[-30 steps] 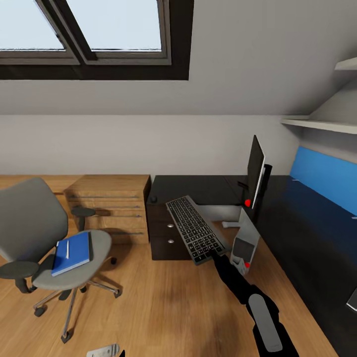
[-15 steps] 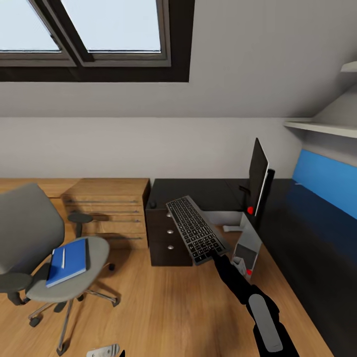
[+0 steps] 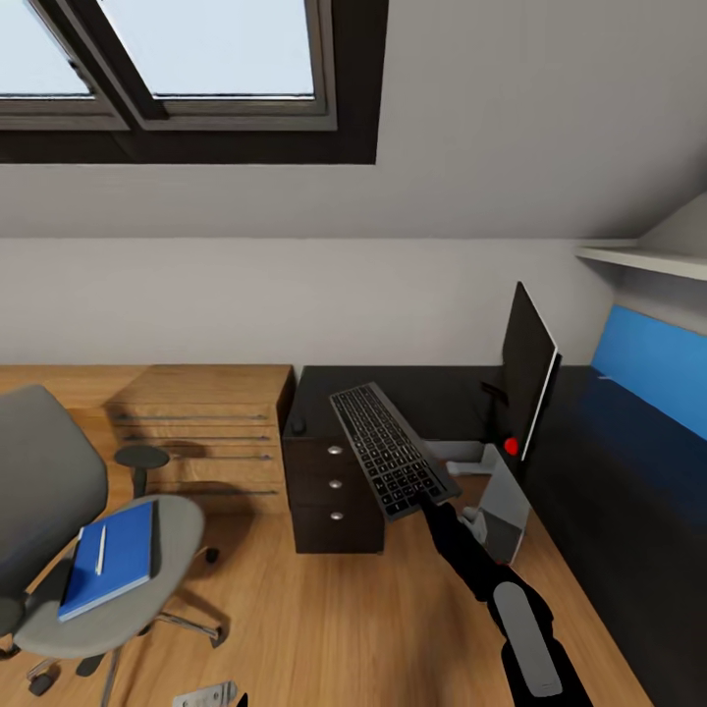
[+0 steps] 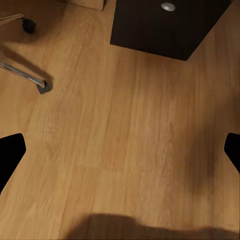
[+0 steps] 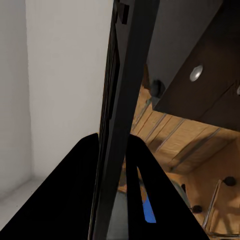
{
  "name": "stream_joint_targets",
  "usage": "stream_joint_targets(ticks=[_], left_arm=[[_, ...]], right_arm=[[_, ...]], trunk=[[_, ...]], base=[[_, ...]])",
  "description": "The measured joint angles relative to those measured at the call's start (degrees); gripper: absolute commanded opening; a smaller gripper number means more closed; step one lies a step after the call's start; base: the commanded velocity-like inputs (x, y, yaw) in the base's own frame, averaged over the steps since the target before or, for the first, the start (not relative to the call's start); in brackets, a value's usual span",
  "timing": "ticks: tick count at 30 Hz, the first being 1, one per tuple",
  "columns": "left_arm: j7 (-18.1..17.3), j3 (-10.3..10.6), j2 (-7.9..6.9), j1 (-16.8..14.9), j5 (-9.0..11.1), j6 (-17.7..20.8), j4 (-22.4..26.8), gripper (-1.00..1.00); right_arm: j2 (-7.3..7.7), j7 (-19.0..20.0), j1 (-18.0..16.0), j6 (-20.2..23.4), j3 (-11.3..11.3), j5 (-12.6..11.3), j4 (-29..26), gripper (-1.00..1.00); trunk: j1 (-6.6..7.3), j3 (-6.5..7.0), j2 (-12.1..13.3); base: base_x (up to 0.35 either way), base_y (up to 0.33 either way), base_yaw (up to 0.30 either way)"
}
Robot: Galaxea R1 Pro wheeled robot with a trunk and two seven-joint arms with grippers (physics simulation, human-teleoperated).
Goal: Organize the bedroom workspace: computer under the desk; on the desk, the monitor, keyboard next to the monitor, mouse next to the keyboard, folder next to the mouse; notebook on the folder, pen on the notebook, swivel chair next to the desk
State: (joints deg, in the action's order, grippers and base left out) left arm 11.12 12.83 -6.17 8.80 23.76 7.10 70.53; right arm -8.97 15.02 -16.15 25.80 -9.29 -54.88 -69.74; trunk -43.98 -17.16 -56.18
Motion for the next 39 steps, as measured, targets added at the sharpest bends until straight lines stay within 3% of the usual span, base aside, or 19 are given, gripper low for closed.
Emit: stream_joint_targets(ticks=[6,9,10,11,12,13,16,18,23,27,32,39], left_arm=[[-0.01,0.06,0.03,0.0,0.06,0.0,0.0,1.0],[0.03,1.38,0.08,0.01,0.08,0.02,0.01,1.0],[0.14,1.9,0.7,-0.02,0.07,0.43,2.8,1.0],[0.19,1.93,1.18,0.0,0.07,0.66,4.52,1.0],[0.24,2.01,2.03,-0.01,0.05,1.22,6.68,1.0],[0.29,2.04,3.64,-0.01,-0.03,3.49,9.88,1.0],[0.61,1.69,5.67,0.05,-0.17,12.13,16.69,1.0],[1.54,1.61,5.95,0.07,-0.11,15.22,18.19,1.0],[4.83,1.46,6.47,0.05,0.12,18.04,19.58,1.0],[5.76,1.28,6.32,0.06,0.11,18.42,19.69,1.0],[5.89,1.1,5.08,0.1,-0.01,18.55,19.63,1.0],[5.9,1.05,4.85,0.1,-0.02,18.56,19.59,1.0]], right_arm=[[-0.29,-0.36,0.01,-1.49,0.0,-2.57,1.97,-1.0],[-0.94,-0.66,0.02,-12.13,0.8,-2.66,6.2,-1.0],[-0.97,-1.08,-0.04,-22.46,4.39,-3.05,11.04,-1.0],[-0.97,-1.73,-0.04,-25.51,5.1,-3.83,12.23,-1.0],[-0.99,-2.99,-0.07,-28.97,8.35,-5.57,12.82,-1.0],[-1.03,-5.5,-0.08,-32.82,12.41,-10.3,13.31,-1.0],[-1.03,-7.64,-0.09,-37.69,19.0,-17.49,13.8,-1.0],[-1.03,-7.84,-0.07,-38.53,20.99,-18.69,13.93,-1.0],[-1.03,-7.05,-0.06,-39.08,23.64,-19.66,13.94,-1.0],[-1.03,-5.7,-0.06,-39.02,24.04,-20.04,13.89,-1.0],[-1.03,-4.94,-0.06,-38.83,23.95,-20.22,13.85,-1.0],[-1.03,-4.9,-0.06,-38.79,23.99,-20.27,13.89,-1.0]], trunk=[[1.32,1.08,2.41],[1.98,1.61,3.62],[2.2,1.8,4.01],[2.42,1.97,4.42],[2.64,2.16,4.81],[2.85,2.33,5.22],[3.51,2.87,6.42],[3.74,3.06,6.84],[3.73,3.06,6.84],[3.71,3.06,6.84],[3.73,3.06,6.84],[3.73,3.06,6.84]], base=[[0.333,0.0,0.0],[0.333,0.0,0.0],[0.332,0.0,0.0],[0.333,0.0,0.0],[0.333,0.0,0.0],[0.333,0.0,0.0],[0.333,0.0,0.0],[0.332,0.0,0.0],[0.257,0.0,0.0],[0.067,0.0,0.0],[0.097,0.074,0.0],[0.225,0.192,0.0]])
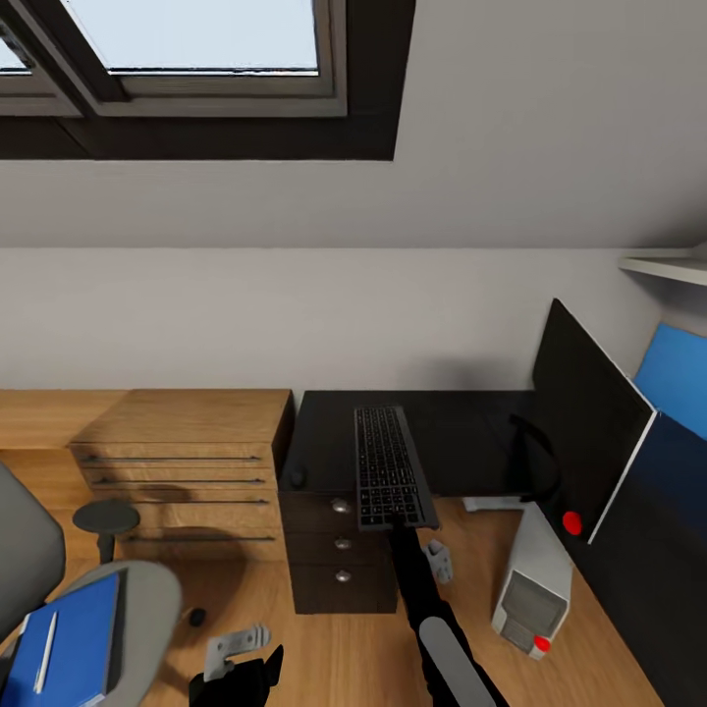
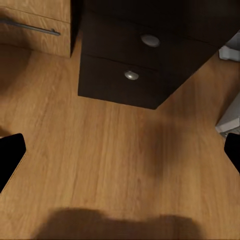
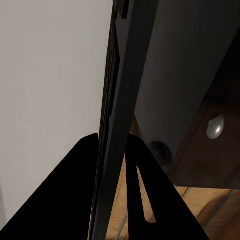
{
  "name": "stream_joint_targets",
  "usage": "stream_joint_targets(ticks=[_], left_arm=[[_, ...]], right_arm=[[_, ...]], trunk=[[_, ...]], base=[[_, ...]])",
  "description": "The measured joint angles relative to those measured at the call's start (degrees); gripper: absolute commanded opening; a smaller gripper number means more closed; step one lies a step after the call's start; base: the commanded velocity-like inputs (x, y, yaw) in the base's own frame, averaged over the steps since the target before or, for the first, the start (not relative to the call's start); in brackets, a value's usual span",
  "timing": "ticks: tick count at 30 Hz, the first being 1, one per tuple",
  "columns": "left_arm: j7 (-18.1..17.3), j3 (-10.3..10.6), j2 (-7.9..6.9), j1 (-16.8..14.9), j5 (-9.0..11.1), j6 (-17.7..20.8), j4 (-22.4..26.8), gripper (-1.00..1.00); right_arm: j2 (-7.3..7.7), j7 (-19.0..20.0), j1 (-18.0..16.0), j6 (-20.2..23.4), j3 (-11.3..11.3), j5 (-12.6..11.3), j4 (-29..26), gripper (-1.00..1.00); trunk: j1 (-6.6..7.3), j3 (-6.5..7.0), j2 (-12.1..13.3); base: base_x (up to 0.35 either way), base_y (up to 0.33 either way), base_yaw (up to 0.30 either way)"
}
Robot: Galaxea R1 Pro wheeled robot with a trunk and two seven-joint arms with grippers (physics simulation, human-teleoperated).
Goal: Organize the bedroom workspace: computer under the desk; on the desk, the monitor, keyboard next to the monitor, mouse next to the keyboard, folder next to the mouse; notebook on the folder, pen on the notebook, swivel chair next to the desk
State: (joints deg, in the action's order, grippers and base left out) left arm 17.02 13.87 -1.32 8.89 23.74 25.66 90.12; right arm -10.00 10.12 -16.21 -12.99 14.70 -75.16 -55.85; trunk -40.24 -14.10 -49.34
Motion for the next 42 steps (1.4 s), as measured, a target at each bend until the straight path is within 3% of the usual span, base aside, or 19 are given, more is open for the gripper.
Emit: stream_joint_targets(ticks=[11,25,34,42], left_arm=[[0.08,-0.15,-0.02,-0.01,0.0,0.05,-0.05,1.0],[0.07,-0.47,0.0,-0.03,0.04,0.0,-0.05,1.0],[0.16,-1.91,0.24,-0.01,0.26,-0.01,0.39,1.0],[0.17,-1.87,0.32,-0.01,0.26,-0.01,0.45,1.0]], right_arm=[[0.0,0.06,0.0,-0.08,0.04,-0.11,0.18,-1.0],[0.0,0.08,0.0,-0.1,0.04,-0.04,0.64,-1.0],[0.0,0.13,0.0,-0.04,0.12,0.08,1.43,-1.0],[0.0,0.05,0.01,0.02,0.3,-0.24,3.04,-1.0]], trunk=[[-0.01,0.0,0.0],[-0.02,0.0,0.0],[-0.03,0.0,0.0],[-1.78,-1.44,-3.19]], base=[[0.212,0.194,0.0],[0.127,0.02,0.0],[0.006,0.0,0.0],[0.0,0.0,0.0]])
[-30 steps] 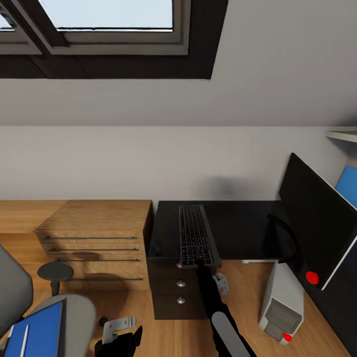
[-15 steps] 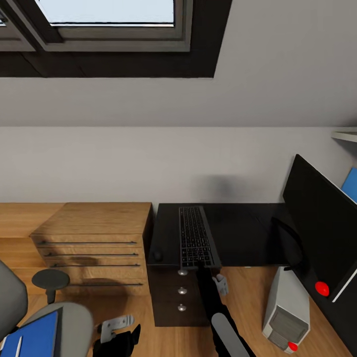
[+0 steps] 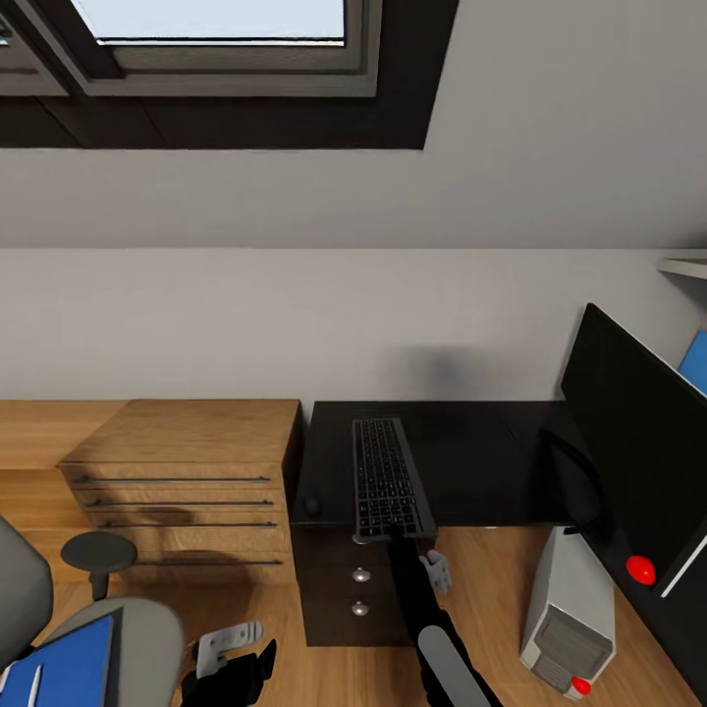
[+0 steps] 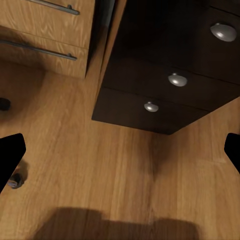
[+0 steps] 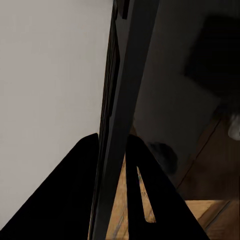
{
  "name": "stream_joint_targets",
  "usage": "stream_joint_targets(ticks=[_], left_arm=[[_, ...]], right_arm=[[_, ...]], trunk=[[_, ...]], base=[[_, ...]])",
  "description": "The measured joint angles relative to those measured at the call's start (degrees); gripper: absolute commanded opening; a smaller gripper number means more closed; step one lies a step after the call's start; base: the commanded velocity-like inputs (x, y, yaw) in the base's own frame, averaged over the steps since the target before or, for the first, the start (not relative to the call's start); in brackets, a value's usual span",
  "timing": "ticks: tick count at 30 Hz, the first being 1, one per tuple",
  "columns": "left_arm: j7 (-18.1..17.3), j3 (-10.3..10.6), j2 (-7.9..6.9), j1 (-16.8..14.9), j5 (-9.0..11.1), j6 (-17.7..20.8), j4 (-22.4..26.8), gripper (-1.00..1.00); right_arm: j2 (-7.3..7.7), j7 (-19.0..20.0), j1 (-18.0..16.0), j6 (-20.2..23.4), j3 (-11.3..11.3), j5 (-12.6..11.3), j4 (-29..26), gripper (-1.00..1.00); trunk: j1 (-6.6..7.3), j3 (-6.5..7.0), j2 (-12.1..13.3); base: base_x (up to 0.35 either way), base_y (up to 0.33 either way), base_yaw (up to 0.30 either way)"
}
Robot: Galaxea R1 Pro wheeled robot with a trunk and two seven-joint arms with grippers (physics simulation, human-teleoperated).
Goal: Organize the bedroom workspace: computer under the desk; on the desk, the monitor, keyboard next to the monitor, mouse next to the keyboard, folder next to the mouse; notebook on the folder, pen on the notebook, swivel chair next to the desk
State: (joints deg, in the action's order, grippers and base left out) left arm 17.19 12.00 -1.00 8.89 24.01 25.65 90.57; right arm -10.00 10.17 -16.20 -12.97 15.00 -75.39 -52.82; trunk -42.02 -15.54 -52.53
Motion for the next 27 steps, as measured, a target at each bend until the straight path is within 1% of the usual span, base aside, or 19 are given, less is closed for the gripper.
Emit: stream_joint_targets(ticks=[6,8,9,10,12,16,25,27], left_arm=[[0.0,0.13,0.0,-0.02,0.0,0.01,0.01,1.0],[0.0,0.15,0.0,-0.01,0.0,0.02,0.01,1.0],[0.0,0.17,0.0,0.0,0.0,0.02,0.0,1.0],[0.0,0.22,0.0,0.0,0.0,0.01,0.02,1.0],[0.0,0.28,0.0,0.01,0.0,0.03,-0.01,1.0],[0.0,0.34,0.0,-0.01,0.0,0.01,0.01,1.0],[0.0,0.36,0.0,0.01,-0.01,0.04,-0.01,1.0],[0.0,0.36,0.0,-0.01,-0.01,0.06,-0.02,1.0]], right_arm=[[0.0,0.03,0.0,0.07,0.01,-0.27,2.94,-1.0],[0.0,0.04,-0.01,0.08,0.0,-1.09,2.98,-1.0],[0.0,0.02,-0.01,0.43,0.02,-3.49,3.04,-1.0],[0.0,0.02,-0.01,0.63,0.06,-4.32,3.03,-1.0],[0.0,0.03,-0.01,0.77,0.07,-4.89,3.02,-1.0],[0.0,0.03,-0.01,0.85,0.08,-5.28,3.02,-1.0],[0.0,0.24,-0.01,0.8,0.16,-5.32,2.82,-1.0],[0.0,1.02,-0.02,0.77,0.16,-5.17,2.75,-1.0]], trunk=[[-1.32,-1.08,-2.41],[-1.76,-1.43,-3.21],[-1.98,-1.62,-3.61],[-2.2,-1.79,-4.02],[-2.64,-2.15,-4.82],[-3.52,-2.87,-6.43],[-5.49,-4.49,-10.04],[-5.93,-4.85,-10.84]], base=[[0.0,0.0,0.0],[0.0,0.0,0.0],[0.0,0.0,0.0],[0.0,0.0,0.0],[0.0,0.0,0.0],[0.0,0.0,0.0],[0.0,0.0,0.0],[0.0,0.0,0.0]])
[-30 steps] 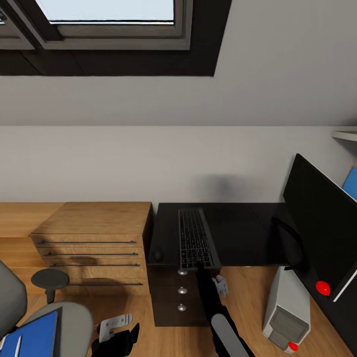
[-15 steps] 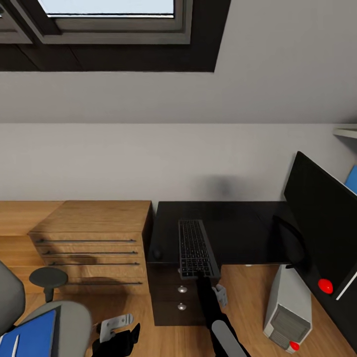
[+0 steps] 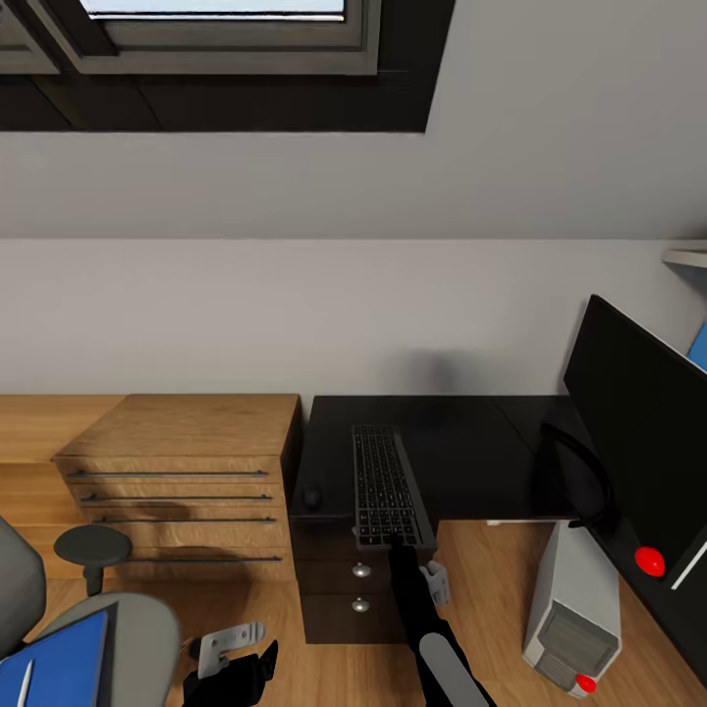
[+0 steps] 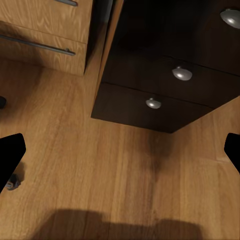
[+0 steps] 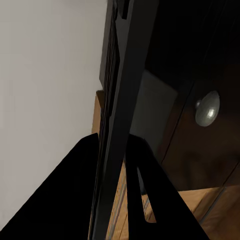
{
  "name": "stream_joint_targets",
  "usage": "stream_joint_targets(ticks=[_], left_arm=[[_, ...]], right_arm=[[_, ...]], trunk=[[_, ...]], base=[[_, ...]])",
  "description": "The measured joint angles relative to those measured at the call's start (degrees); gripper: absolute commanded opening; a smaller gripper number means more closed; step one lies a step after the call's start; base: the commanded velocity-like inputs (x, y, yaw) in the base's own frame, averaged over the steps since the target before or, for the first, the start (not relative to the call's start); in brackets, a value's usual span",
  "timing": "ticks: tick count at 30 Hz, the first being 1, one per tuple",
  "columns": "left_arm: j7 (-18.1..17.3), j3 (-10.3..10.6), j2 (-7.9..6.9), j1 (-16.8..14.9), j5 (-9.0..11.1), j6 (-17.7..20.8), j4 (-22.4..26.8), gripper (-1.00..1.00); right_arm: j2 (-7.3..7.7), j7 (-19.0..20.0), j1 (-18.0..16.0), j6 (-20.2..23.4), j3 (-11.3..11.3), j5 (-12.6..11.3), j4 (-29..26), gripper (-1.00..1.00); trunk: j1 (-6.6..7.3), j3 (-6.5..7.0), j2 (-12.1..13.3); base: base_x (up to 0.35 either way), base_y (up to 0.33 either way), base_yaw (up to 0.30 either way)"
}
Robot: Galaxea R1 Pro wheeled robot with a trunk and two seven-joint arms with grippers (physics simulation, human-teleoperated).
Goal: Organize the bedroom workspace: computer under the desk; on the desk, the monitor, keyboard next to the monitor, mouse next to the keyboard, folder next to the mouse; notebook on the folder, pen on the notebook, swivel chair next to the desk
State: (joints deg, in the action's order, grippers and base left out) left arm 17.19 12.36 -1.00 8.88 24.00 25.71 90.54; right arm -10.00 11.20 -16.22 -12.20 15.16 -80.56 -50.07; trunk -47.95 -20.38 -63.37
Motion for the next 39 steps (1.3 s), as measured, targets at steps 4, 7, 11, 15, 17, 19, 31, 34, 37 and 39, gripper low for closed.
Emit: stream_joint_targets(ticks=[4,7,11,15,17,19,31,34,37,39], left_arm=[[-0.01,0.0,0.0,0.0,0.01,-0.03,0.0,1.0],[-0.03,0.04,0.0,0.01,0.0,-0.05,0.01,1.0],[-0.05,0.08,0.0,0.0,0.01,-0.06,0.01,1.0],[-0.03,0.09,0.0,0.0,0.01,-0.06,0.03,1.0],[-0.05,0.09,0.0,0.01,0.01,-0.06,0.02,1.0],[-0.06,0.09,0.0,0.01,0.01,-0.06,0.0,1.0],[0.0,0.09,0.09,0.0,-0.08,-0.11,-0.03,1.0],[0.0,0.09,0.09,-0.03,-0.08,-0.08,-0.03,1.0],[0.0,0.1,0.09,-0.02,-0.1,-0.06,-0.07,1.0],[0.0,0.26,0.09,-0.02,-0.14,-0.06,-0.09,1.0]], right_arm=[[0.0,5.62,-0.01,-0.18,-0.01,0.17,-0.06,-1.0],[0.0,8.35,0.01,-0.23,-0.1,-0.06,0.0,-1.0],[0.0,8.74,0.01,-0.15,-0.26,-0.09,0.01,-1.0],[0.0,8.71,0.01,-0.09,-0.36,-0.15,0.04,-1.0],[0.0,8.7,0.01,-0.07,-0.4,-0.15,0.09,-1.0],[0.0,8.64,0.01,-0.06,-0.42,-0.1,0.14,-1.0],[0.0,8.44,0.01,0.05,-0.54,-0.08,0.19,-1.0],[0.0,8.22,0.01,0.05,-0.59,0.0,0.19,-1.0],[0.0,8.18,0.01,0.05,-0.6,-0.01,0.19,-1.0],[0.0,8.16,0.01,0.05,-0.61,0.01,0.19,-1.0]], trunk=[[-0.88,-0.62,-1.61],[-1.54,-1.14,-2.81],[-2.42,-1.85,-4.41],[-3.3,-2.57,-6.02],[-3.74,-2.93,-6.82],[-4.18,-3.29,-7.62],[-6.15,-4.91,-11.24],[-6.81,-5.45,-12.44],[-7.47,-5.98,-13.64],[-7.91,-6.34,-14.45]], base=[[0.0,0.0,0.017],[0.0,0.0,0.003],[0.0,0.0,0.0],[0.0,0.0,0.0],[0.0,0.0,0.0],[0.0,0.0,0.0],[0.0,0.0,0.0],[0.0,0.0,0.0],[0.0,0.0,0.0],[0.0,0.0,0.0]])
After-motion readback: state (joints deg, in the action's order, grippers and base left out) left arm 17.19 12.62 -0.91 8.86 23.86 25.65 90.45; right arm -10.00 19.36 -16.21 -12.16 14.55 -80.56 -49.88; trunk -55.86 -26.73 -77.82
